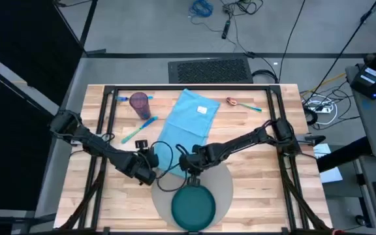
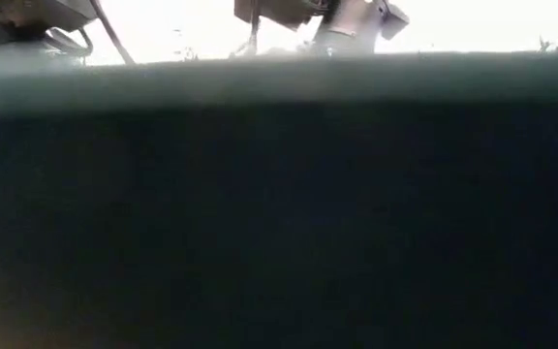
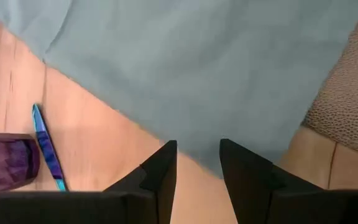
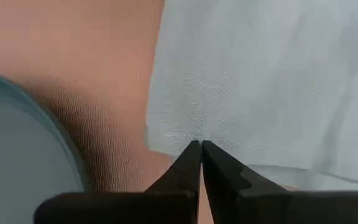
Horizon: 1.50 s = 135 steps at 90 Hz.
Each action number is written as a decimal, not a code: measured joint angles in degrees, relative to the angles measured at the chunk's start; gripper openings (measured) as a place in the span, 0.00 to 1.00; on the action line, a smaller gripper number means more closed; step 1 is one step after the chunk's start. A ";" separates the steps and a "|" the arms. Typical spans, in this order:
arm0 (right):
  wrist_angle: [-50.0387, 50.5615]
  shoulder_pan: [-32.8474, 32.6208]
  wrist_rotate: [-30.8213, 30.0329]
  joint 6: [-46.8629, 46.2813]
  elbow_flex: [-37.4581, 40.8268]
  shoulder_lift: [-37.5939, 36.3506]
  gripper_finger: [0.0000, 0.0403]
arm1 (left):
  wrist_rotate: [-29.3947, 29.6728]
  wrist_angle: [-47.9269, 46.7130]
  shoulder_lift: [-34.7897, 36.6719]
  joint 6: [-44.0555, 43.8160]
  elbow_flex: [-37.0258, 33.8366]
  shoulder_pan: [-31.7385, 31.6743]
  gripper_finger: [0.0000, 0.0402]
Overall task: Set table place
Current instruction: Fold the blue napkin
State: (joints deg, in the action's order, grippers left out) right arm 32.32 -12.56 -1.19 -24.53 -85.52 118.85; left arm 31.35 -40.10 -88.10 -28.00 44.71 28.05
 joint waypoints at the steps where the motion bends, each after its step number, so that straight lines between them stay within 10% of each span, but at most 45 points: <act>1: 0.00 -0.06 0.00 -0.04 0.00 0.00 0.00 | 0.00 -0.01 -0.01 0.03 0.00 0.00 0.27; 43: 3.87 -0.37 -6.29 -0.33 0.00 -3.21 0.00 | 0.17 0.18 0.00 0.24 0.00 0.00 0.27; 135: 6.62 -1.07 1.49 -3.58 0.07 -0.33 0.00 | -8.78 5.02 0.00 3.20 0.00 1.22 0.27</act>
State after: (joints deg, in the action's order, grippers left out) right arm 38.94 -13.63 0.30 -28.12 -85.45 118.52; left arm 22.58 -35.08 -88.09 -24.80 44.71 29.28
